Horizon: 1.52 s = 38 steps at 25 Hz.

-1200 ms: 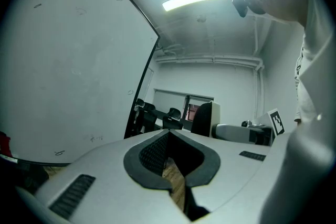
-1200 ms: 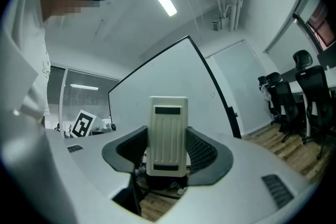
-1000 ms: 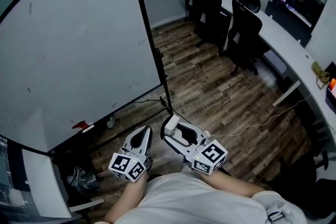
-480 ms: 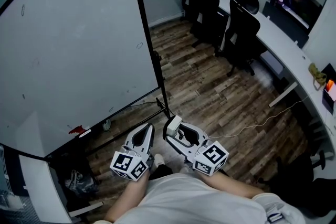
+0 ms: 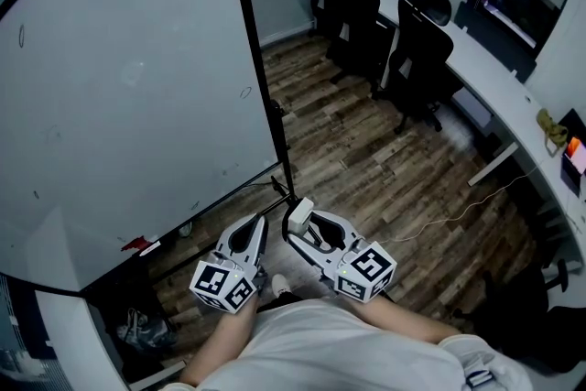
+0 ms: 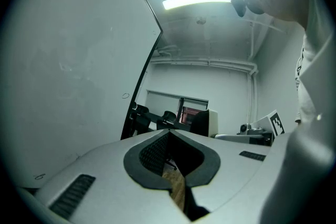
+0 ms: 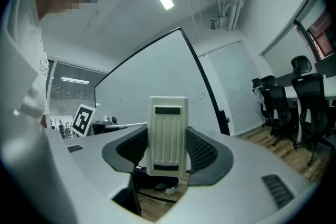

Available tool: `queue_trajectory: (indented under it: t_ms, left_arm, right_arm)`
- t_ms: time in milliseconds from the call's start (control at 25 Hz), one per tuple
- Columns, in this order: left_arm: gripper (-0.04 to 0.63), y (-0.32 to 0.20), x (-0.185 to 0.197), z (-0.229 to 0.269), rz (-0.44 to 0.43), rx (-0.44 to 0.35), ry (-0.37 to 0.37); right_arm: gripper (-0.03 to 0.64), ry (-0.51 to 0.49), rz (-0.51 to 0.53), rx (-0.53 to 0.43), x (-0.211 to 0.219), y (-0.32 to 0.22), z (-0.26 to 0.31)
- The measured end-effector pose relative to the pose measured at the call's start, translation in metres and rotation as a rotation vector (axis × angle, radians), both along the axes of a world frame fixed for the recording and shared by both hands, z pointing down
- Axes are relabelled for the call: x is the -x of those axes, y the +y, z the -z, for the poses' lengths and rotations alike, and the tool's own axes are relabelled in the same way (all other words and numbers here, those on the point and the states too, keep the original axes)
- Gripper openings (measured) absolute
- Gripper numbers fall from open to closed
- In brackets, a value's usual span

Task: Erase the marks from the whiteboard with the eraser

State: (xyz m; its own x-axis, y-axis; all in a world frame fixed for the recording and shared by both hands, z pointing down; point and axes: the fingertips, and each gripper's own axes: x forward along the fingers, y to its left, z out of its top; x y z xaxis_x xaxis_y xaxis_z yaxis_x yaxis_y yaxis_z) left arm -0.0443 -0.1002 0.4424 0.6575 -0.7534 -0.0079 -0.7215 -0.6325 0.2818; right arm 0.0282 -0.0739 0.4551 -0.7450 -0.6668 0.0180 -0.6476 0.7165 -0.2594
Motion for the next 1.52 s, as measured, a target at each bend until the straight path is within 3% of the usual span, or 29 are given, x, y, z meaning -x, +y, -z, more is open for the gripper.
queue_trajectory:
  t_ms: [640, 1000, 1520]
  left_arm:
    - [0.007, -0.078, 0.053, 0.027, -0.112, -0.058, -0.008]
    - [0.007, -0.092, 0.07, 0.025, -0.18, -0.045, 0.011]
    - [0.006, -0.119, 0.079, 0.019, -0.162, -0.03, 0.003]
  right_arm:
    - [0.232, -0.009, -0.086, -0.034, 0.057, -0.073, 0.013]
    - [0.232, -0.021, -0.108, -0.004, 0.085, -0.089, 0.004]
    - [0.232, -0.003, -0.087, -0.06, 0.094, -0.127, 0.009]
